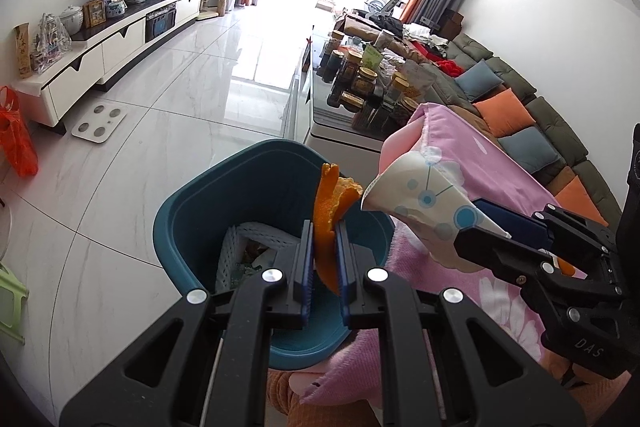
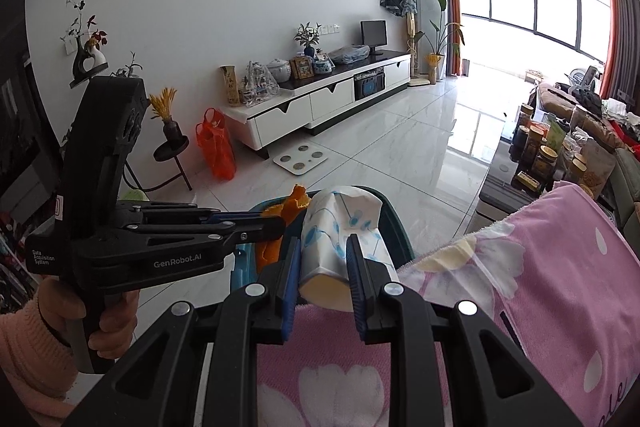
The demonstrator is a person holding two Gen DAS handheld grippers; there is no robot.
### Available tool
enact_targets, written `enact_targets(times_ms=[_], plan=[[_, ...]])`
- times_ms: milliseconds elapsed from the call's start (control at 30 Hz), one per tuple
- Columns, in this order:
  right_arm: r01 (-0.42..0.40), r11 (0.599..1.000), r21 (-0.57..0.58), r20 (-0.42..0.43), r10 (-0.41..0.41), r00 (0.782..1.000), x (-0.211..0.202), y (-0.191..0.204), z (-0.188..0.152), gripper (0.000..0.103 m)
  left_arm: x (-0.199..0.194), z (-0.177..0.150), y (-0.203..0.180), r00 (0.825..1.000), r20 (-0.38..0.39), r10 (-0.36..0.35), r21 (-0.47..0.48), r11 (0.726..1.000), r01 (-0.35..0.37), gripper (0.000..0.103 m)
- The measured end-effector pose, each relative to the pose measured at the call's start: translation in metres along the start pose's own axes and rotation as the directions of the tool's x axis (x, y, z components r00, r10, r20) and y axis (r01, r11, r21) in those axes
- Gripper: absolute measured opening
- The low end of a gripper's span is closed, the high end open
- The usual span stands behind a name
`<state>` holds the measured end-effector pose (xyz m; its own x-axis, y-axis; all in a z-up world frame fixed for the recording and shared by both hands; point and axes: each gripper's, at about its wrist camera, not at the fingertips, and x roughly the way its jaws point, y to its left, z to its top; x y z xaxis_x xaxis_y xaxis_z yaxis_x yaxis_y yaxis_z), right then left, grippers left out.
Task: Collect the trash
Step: 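Carry orange peel and paper cup to the teal bin and release both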
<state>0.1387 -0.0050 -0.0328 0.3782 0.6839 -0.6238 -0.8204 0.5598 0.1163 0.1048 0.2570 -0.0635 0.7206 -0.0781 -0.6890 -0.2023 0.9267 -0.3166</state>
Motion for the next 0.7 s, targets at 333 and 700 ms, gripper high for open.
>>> enact_targets(times_ms=[333,700], plan=[[-0.012,1.0,-0.018,-0.021,0.011,1.0,0.021,0.009,0.01,0.021,0.024,0.001,0.012,0.999,-0.034,0.028,-0.022,0.999,-0.029,0.011],[-0.024,1.0,-0.011,-0.048,0.024,0.999,0.051,0.012,0.022,0.021,0.054,0.004,0.025,0.996,-0.071,0.045,-0.058,0.997,-0.05,0.012]])
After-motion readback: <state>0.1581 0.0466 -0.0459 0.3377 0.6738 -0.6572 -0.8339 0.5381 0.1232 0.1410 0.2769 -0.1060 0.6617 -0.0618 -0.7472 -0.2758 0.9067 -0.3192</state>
